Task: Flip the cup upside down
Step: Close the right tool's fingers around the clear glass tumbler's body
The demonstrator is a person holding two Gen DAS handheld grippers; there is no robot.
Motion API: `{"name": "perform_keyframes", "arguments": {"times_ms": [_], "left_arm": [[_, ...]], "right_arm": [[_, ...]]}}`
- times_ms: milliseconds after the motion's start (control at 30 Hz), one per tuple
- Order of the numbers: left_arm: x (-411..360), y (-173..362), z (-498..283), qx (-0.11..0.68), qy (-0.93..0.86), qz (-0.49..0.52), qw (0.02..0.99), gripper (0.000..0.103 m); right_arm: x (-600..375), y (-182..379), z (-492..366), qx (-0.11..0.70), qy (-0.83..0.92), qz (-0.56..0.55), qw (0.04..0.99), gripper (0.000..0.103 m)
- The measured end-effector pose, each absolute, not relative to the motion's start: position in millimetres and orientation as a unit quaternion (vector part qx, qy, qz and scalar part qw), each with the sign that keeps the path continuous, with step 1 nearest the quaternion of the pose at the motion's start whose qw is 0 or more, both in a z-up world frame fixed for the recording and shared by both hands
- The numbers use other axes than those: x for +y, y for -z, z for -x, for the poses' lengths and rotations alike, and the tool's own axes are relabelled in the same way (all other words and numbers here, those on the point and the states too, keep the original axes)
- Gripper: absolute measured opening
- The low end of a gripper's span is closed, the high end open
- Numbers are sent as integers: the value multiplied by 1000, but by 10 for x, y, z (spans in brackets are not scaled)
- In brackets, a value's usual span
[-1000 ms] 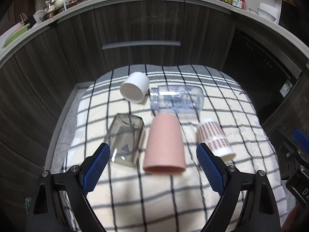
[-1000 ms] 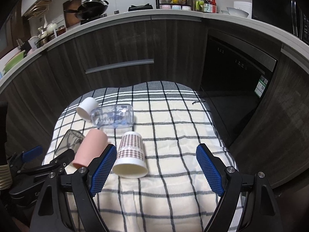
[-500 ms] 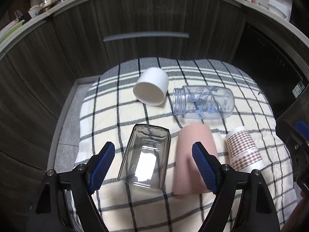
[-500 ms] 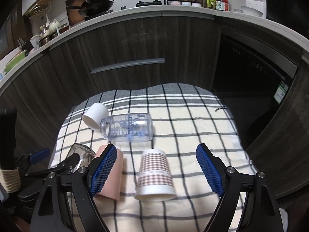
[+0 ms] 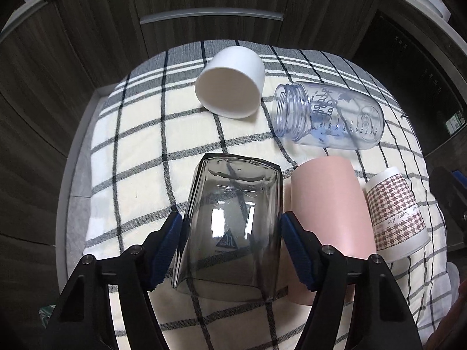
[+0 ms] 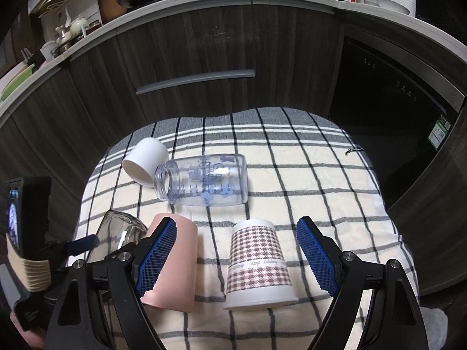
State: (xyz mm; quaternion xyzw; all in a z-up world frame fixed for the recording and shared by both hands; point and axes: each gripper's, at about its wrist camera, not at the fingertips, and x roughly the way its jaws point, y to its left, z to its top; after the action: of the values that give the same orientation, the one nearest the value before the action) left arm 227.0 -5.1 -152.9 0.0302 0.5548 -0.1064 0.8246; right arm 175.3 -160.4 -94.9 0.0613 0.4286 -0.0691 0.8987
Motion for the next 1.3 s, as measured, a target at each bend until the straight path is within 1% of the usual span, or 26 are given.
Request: {"name": "perform_keyframes", "arguments": {"times_ms": [200,433,700,833,1100,1300], "left_arm": [[-19,1535,-2264,553,112,-19,826,68],[44,1513,-2189,555,102,-12,825,67],[127,1303,-1811,548,81,-9,832,67],[113,1191,-1502,548,72,-2,833,67],[-262,1155,-822,554,82,5,828,67],[-689,1219,-544,549,99,13,830,67]], "right_arm": [[-1553,997,-1760,435,67,-57,896,84],[-1531,917,-1690,427,67,-53,900,84],[-1516,774,-1421,420,59,-49,904,84],[-1563,700,-1184,417,55,-49,906,84],[-1882,666,-556,425,61,-47,902,84],[-2239,818,-140,448,74,-40,890,84]]}}
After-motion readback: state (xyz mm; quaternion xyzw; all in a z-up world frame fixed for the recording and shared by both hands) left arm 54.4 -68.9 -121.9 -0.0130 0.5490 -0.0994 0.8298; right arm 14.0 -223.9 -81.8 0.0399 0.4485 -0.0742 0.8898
